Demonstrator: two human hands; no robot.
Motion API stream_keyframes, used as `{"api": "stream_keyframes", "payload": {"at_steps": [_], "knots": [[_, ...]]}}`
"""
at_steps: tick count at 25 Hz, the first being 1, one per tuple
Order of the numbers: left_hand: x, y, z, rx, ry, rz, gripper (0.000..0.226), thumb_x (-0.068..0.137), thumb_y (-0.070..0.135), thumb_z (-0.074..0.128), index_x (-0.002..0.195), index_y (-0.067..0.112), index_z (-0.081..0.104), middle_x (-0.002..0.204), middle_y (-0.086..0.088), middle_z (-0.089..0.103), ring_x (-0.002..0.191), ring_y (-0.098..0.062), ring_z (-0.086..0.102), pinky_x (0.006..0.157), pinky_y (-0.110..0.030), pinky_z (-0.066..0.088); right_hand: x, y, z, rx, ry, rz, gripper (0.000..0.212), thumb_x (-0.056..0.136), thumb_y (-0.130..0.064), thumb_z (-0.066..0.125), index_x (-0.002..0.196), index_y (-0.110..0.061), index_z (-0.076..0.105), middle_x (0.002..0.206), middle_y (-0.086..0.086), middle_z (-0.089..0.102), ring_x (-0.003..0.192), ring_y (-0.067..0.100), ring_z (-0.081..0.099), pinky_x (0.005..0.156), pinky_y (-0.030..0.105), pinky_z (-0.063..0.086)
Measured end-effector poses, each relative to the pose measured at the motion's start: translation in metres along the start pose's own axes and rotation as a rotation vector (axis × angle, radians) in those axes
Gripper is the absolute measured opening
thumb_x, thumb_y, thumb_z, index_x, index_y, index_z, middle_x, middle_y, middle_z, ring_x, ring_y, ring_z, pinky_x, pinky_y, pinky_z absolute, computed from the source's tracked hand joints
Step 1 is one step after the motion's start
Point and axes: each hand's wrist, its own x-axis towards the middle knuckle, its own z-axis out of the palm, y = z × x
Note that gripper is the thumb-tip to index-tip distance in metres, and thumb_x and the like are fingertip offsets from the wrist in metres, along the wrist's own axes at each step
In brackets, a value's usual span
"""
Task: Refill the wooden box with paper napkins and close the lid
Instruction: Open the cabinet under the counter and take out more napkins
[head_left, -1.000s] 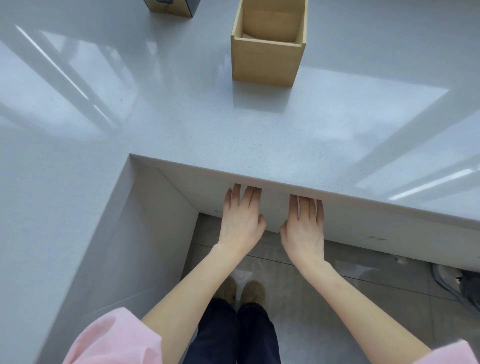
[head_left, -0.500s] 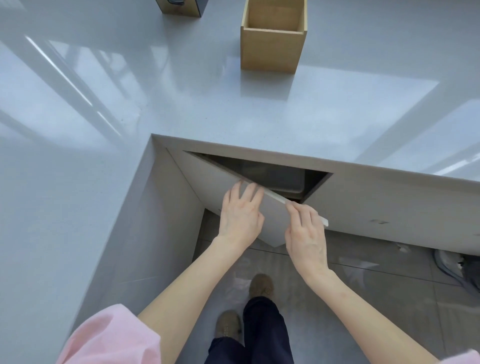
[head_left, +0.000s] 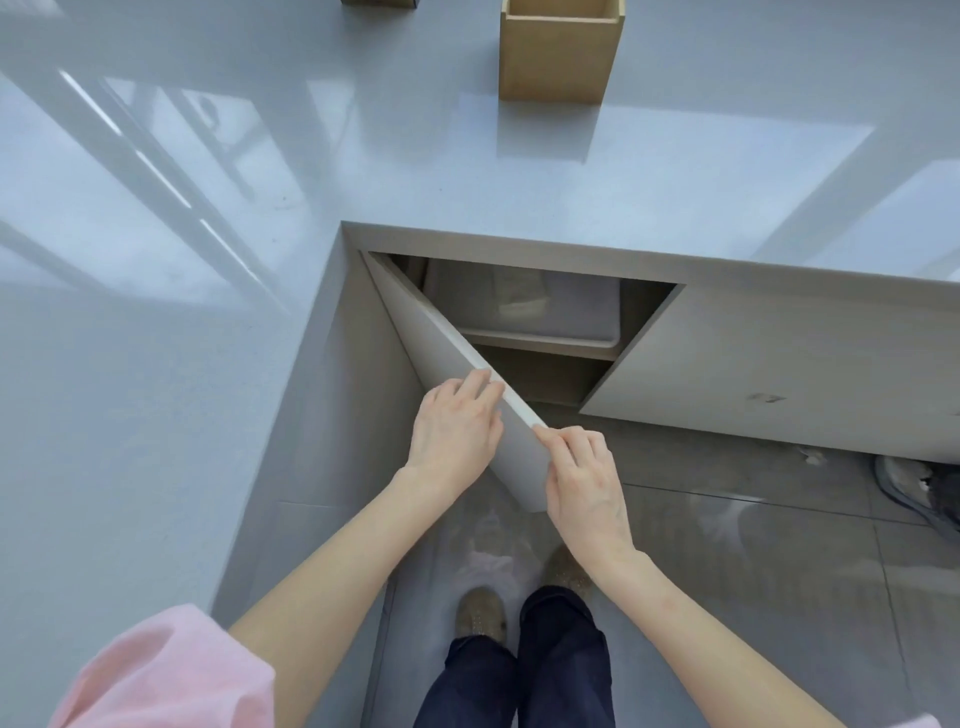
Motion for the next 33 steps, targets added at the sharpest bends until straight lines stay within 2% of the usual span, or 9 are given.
{"api": "stream_keyframes", "payload": {"at_steps": [3, 7, 11, 17, 21, 24, 27, 29, 33], "knots": [[-0.020, -0.017, -0.004, 0.005, -0.011, 0.009, 0.019, 0.076, 0.024, 0.062, 0.087, 0.009, 0.066, 0.100, -0.007, 0.069, 0.077, -0.028, 0.068, 0.060, -0.031, 0.053, -0.023, -0.022, 0.005, 0.142, -0.100, -0.021, 0.053, 0.069, 0.011, 0.064, 0.119, -0.005, 0.057, 0.093, 0.006, 0.063, 0.087, 0.015, 0.042, 0.072, 0.028, 0.054], [-0.048, -0.036, -0.005, -0.117, -0.032, -0.134, 0.030, 0.091, 0.028, 0.051, 0.113, 0.008, 0.058, 0.135, -0.006, 0.050, 0.126, -0.021, 0.046, 0.087, -0.034, 0.049, -0.050, -0.058, 0.014, 0.314, -0.240, -0.060, 0.066, 0.073, 0.000, 0.059, 0.135, -0.012, 0.040, 0.119, -0.004, 0.044, 0.106, 0.010, 0.043, 0.084, 0.017, 0.049], [-0.064, -0.049, -0.005, -0.108, -0.064, -0.149, 0.038, 0.095, 0.029, 0.042, 0.129, 0.013, 0.048, 0.150, -0.001, 0.032, 0.141, -0.016, 0.023, 0.106, -0.031, 0.035, -0.056, -0.084, 0.016, 0.359, -0.323, -0.083, 0.068, 0.072, -0.013, 0.066, 0.134, -0.010, 0.040, 0.128, -0.006, 0.036, 0.110, 0.013, 0.054, 0.082, 0.021, 0.056], [-0.067, -0.056, -0.005, -0.055, -0.059, -0.129, 0.039, 0.093, 0.023, 0.049, 0.127, 0.006, 0.052, 0.146, -0.009, 0.040, 0.140, -0.026, 0.026, 0.111, -0.039, 0.028, -0.054, -0.088, 0.012, 0.286, -0.360, -0.131, 0.060, 0.079, -0.031, 0.058, 0.133, -0.009, 0.044, 0.129, 0.004, 0.055, 0.115, 0.013, 0.052, 0.091, 0.023, 0.051], [-0.064, -0.051, -0.008, -0.002, -0.071, -0.105, 0.038, 0.083, 0.021, 0.063, 0.117, 0.002, 0.060, 0.134, -0.016, 0.053, 0.132, -0.033, 0.041, 0.103, -0.045, 0.038, -0.037, -0.081, -0.003, 0.418, -0.393, 0.041, 0.058, 0.086, -0.038, 0.036, 0.138, -0.012, 0.041, 0.138, 0.002, 0.048, 0.128, 0.011, 0.042, 0.105, 0.016, 0.031], [-0.050, -0.039, -0.009, 0.054, -0.048, -0.080, 0.040, 0.073, 0.019, 0.073, 0.108, 0.001, 0.065, 0.120, -0.018, 0.064, 0.119, -0.036, 0.055, 0.093, -0.047, 0.047, -0.014, -0.063, -0.011, 0.352, -0.358, 0.090, 0.058, 0.089, -0.034, 0.038, 0.142, -0.012, 0.034, 0.145, 0.002, 0.042, 0.134, 0.014, 0.036, 0.108, 0.018, 0.022], [-0.026, -0.019, -0.011, 0.032, -0.055, -0.066, 0.046, 0.088, 0.024, 0.055, 0.129, 0.003, 0.049, 0.141, -0.016, 0.045, 0.136, -0.032, 0.035, 0.109, -0.044, 0.030, 0.015, -0.035, -0.015, 0.239, -0.366, 0.103, 0.060, 0.090, -0.019, 0.052, 0.144, -0.010, 0.029, 0.148, 0.005, 0.039, 0.138, 0.019, 0.033, 0.112, 0.026, 0.021], [-0.007, -0.012, -0.007, 0.042, -0.067, -0.091, 0.049, 0.096, 0.028, 0.038, 0.140, 0.009, 0.033, 0.153, -0.009, 0.026, 0.143, -0.024, 0.016, 0.116, -0.038, 0.013, 0.034, -0.017, -0.018, 0.163, -0.391, 0.111, 0.063, 0.090, -0.020, 0.053, 0.146, -0.012, 0.025, 0.151, 0.006, 0.034, 0.141, 0.021, 0.027, 0.116, 0.033, 0.020], [0.026, 0.003, 0.006, -0.020, -0.110, -0.192, 0.048, 0.097, 0.028, 0.032, 0.142, 0.011, 0.029, 0.154, -0.007, 0.022, 0.144, -0.022, 0.013, 0.117, -0.036, 0.010, 0.068, 0.020, -0.021, 0.044, -0.530, 0.124, 0.064, 0.093, -0.029, 0.046, 0.148, -0.018, 0.015, 0.157, 0.003, 0.017, 0.146, 0.019, 0.011, 0.119, 0.035, 0.008]]}}
